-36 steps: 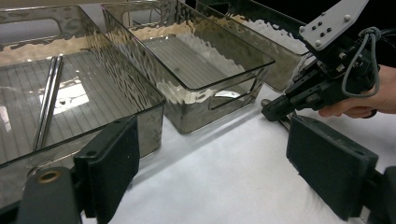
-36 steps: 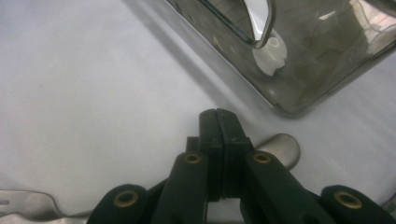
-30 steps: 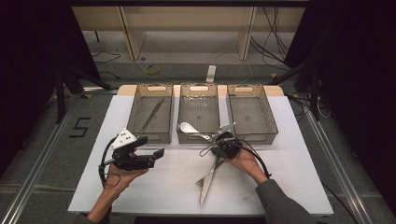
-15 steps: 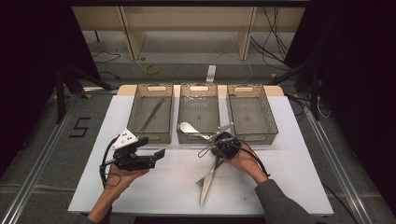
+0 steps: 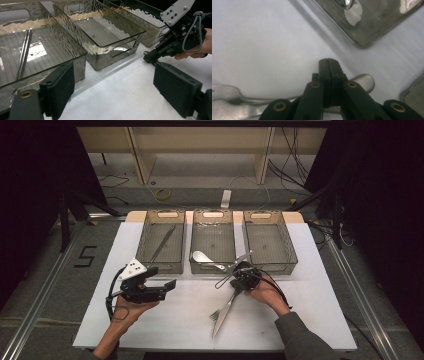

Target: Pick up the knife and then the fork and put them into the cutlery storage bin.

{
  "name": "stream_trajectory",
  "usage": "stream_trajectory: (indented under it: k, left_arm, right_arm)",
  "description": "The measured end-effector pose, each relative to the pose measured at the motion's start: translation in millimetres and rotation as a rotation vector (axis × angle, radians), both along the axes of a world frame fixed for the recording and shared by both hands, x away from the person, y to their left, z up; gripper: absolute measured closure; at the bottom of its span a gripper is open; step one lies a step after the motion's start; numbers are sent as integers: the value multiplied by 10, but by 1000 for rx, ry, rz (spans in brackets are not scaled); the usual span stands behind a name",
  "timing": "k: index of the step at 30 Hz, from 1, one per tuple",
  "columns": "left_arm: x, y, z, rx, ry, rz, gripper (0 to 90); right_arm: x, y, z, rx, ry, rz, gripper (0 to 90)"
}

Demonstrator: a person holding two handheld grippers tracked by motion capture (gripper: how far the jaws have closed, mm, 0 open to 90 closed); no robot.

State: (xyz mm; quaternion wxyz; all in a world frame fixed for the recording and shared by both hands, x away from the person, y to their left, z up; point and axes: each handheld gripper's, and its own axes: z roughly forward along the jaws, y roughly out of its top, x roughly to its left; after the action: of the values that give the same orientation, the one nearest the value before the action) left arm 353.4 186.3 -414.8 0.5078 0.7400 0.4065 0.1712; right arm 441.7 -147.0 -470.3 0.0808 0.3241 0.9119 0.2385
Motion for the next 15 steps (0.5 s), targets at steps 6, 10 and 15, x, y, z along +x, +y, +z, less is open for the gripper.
stream_trajectory:
  k: [6, 10, 15]
  left_arm:
    - [-1, 4, 1, -2, -1, 2, 170]
    - [-2, 0, 0, -1, -1, 2, 171]
    - [-4, 0, 0, -2, -1, 2, 170]
  right_arm:
    - [-29, -61, 16, -13, 25, -6, 900]
    - [-56, -99, 24, -14, 38, -13, 900]
    - [-95, -138, 33, -27, 46, -19, 900]
